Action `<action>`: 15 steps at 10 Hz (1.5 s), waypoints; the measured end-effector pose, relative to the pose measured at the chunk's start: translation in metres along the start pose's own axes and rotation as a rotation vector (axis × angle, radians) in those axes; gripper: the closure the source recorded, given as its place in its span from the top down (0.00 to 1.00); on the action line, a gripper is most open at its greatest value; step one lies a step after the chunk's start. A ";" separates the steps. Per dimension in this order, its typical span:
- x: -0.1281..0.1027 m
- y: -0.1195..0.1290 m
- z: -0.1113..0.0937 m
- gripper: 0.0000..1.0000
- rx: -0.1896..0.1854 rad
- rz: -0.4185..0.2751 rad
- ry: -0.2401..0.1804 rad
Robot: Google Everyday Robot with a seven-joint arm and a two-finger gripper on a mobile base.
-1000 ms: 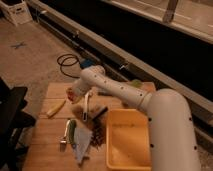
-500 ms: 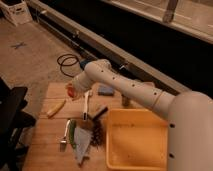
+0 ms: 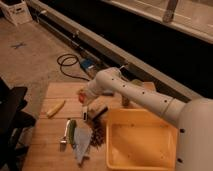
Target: Place apple in table surface
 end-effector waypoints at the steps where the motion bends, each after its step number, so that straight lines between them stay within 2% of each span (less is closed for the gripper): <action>1: 0.018 0.004 0.006 0.00 0.001 0.039 0.004; 2: 0.034 0.004 0.011 0.01 0.007 0.070 0.003; 4: 0.050 0.001 0.019 0.13 0.014 0.092 0.006; 6: 0.060 -0.009 0.020 0.35 0.018 0.109 0.008; 7: 0.065 -0.008 0.023 0.43 0.014 0.118 0.006; 9: 0.077 -0.002 0.030 0.65 0.009 0.151 0.005; 11: 0.085 0.005 0.030 0.72 0.008 0.175 0.000; 15: 0.083 0.004 0.031 0.72 0.007 0.171 -0.002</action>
